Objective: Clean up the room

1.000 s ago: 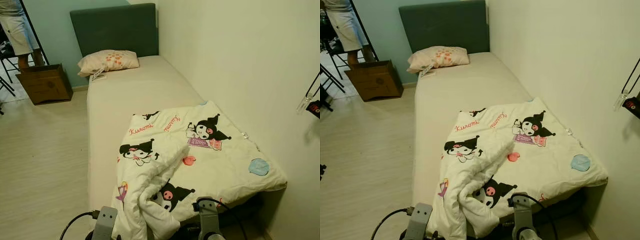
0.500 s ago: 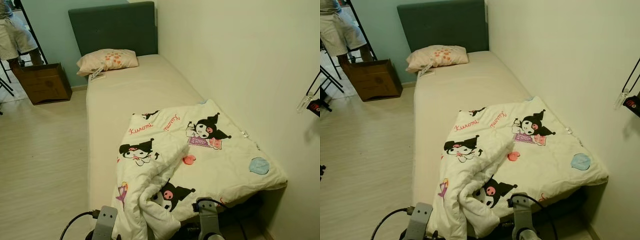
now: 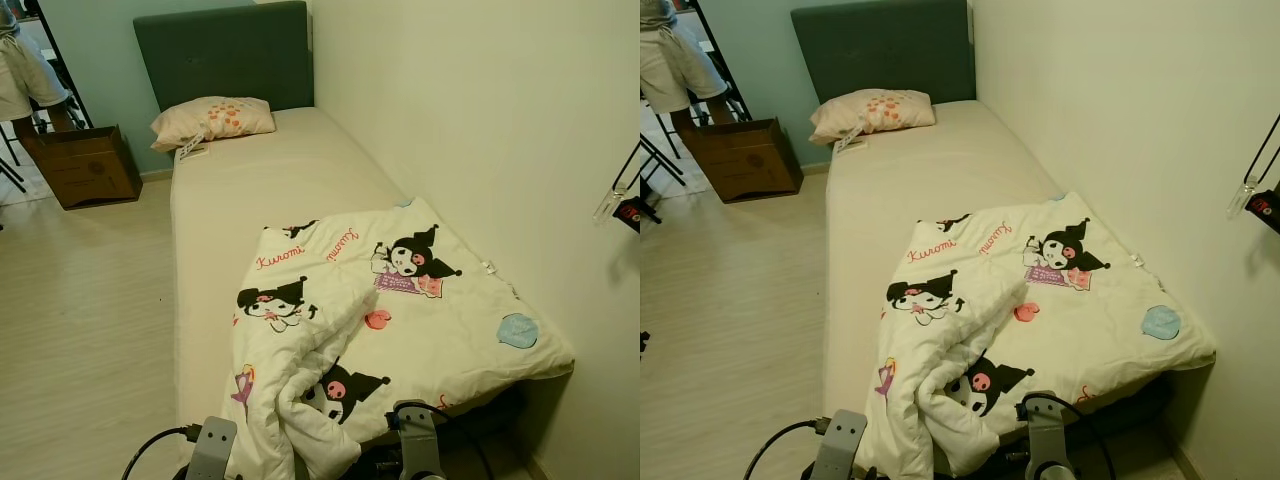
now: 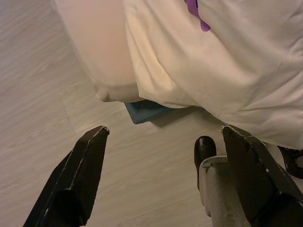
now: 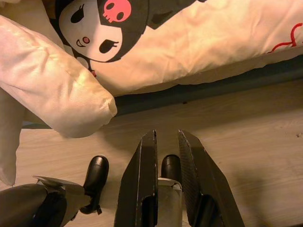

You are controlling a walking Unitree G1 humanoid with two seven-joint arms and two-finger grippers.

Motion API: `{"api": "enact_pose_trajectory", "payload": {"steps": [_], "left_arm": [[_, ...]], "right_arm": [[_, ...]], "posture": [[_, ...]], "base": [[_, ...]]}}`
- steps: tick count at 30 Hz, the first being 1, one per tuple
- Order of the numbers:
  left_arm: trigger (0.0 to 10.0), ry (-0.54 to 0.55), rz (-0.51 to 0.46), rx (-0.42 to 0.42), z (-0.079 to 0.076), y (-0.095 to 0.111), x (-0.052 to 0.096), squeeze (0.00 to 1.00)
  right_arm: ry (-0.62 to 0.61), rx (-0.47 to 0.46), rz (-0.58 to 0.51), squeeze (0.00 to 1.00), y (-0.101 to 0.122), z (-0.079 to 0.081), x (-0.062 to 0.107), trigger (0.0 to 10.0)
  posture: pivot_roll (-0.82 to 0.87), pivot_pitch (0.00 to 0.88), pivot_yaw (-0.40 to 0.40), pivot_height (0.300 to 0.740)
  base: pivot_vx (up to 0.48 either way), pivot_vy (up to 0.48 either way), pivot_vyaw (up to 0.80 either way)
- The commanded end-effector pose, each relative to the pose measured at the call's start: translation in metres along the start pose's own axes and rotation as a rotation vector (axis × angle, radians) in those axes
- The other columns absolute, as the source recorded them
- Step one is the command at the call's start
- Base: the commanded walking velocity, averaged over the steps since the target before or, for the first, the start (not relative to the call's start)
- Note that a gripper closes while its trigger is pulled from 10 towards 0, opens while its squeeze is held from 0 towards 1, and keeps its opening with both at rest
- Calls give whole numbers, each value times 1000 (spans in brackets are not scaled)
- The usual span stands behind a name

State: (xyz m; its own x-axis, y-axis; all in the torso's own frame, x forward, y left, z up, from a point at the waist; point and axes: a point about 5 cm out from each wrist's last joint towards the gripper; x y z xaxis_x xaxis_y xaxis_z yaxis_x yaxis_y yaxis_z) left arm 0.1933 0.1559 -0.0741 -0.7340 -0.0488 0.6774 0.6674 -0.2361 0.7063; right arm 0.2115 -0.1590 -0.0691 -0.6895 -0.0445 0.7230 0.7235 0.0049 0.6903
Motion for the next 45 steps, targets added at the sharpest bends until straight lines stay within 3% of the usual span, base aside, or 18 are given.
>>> {"api": "enact_pose_trajectory", "payload": {"steps": [1, 45], "left_arm": [[10000, 1, 14, -12, 1, -6, 2, 0], [10000, -14, 20, -24, -3, -8, 3, 0]], "right_arm": [[13, 4, 5, 0, -3, 4, 1, 10000], [12, 2, 9, 0, -4, 1, 1, 10000]], "posture": [[-35, 68, 16, 740], [-46, 44, 13, 740]], "base": [[0, 0, 0], [0, 0, 0]]}}
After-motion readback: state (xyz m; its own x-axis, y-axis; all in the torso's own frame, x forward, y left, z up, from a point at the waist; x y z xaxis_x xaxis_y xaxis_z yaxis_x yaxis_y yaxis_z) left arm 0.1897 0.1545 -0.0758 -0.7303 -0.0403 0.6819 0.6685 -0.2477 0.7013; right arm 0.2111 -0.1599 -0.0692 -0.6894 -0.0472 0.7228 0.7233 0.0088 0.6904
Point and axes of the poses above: a point about 5 cm out from each wrist's last joint towards the gripper, its own x axis pointing back from the gripper into the wrist, its own y axis along the axis of the wrist's last joint, z = x × y, and after that the axes turned 3 degrees about -x, right-handed
